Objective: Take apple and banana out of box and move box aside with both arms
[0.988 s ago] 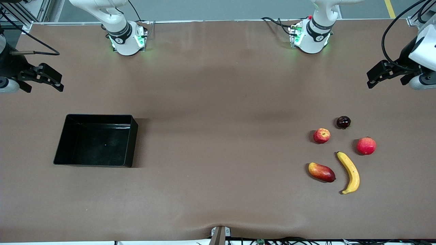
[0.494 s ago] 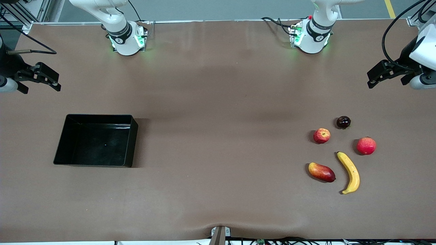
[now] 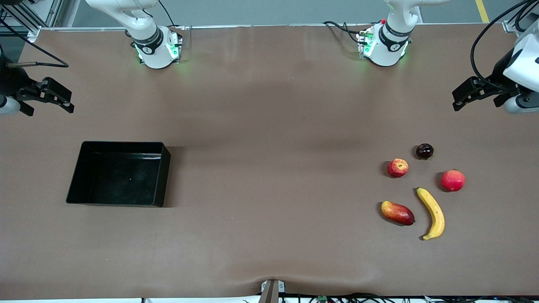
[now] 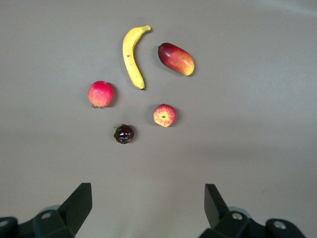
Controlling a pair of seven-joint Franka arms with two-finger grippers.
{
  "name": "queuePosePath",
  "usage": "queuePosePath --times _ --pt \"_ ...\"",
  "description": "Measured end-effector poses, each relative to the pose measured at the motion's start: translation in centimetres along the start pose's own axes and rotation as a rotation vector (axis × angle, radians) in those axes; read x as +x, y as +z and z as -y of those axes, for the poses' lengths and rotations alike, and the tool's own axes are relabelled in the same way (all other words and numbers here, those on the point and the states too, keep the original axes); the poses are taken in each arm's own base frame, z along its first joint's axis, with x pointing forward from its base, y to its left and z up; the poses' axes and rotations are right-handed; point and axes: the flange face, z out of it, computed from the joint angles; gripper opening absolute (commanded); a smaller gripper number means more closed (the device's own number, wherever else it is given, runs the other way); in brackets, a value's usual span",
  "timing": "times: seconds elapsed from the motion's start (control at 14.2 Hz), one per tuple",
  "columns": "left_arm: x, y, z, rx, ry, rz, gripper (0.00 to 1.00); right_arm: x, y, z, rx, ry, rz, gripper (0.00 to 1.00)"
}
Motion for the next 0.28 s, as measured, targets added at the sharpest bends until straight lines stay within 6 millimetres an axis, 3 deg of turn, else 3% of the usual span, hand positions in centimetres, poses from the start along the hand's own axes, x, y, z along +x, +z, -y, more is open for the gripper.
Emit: queuePosePath --times 0.28 --pt "0.01 0.12 -0.25 0.000 0.005 0.003 1.00 0.00 0.03 -0.01 0.018 0.004 0.000 1.00"
